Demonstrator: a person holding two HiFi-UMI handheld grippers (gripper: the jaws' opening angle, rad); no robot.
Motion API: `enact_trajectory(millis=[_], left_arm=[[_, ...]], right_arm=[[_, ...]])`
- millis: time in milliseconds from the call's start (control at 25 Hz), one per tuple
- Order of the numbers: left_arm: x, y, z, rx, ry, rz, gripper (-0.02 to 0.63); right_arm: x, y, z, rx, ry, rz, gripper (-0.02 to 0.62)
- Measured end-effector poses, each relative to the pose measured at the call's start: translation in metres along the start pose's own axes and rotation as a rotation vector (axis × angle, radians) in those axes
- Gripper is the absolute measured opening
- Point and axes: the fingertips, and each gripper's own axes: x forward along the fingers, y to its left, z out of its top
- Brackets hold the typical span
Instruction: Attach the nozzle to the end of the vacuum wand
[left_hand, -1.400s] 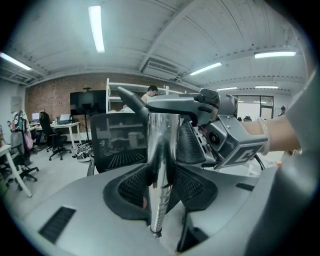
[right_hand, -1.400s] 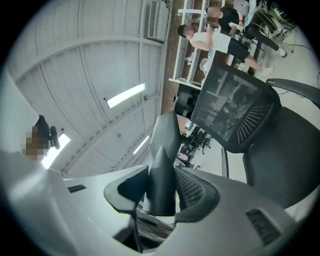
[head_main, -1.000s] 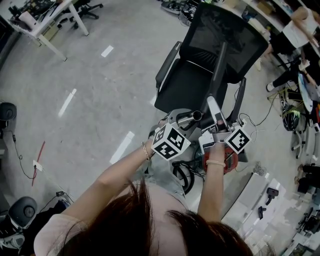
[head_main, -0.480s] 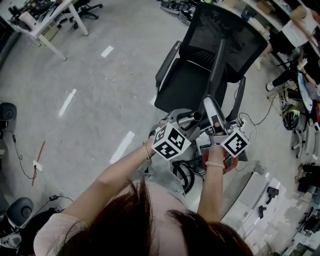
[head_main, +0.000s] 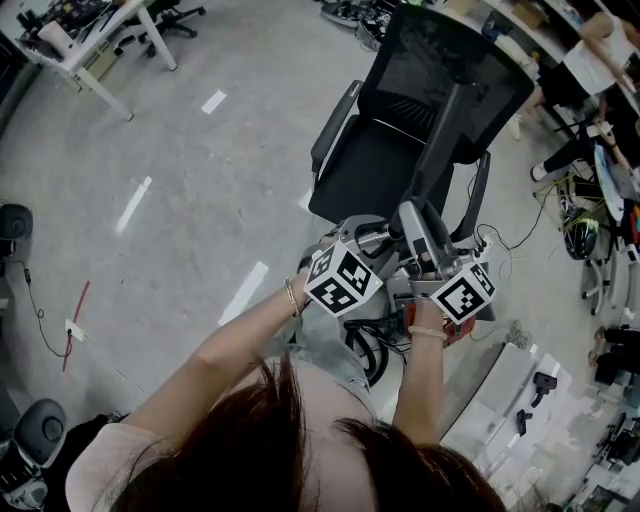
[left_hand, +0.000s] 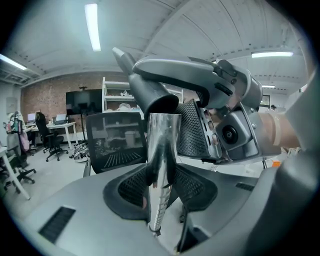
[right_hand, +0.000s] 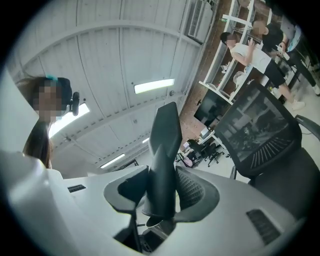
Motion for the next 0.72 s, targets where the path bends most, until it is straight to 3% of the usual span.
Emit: enact_trajectory(millis=[400, 720], left_arm=[[0.002, -0.006, 0.000, 0.000, 0.000, -0.012, 0.155], [0.012, -0.013, 0.002, -0.002, 0.004, -0.018, 0.155]], right_arm=[[-0.008, 0.010, -0.007, -0.254, 0.082, -0.080, 0.181], [-0.020, 0.004, -0.002, -0.280, 0.089, -0.105, 0.181]])
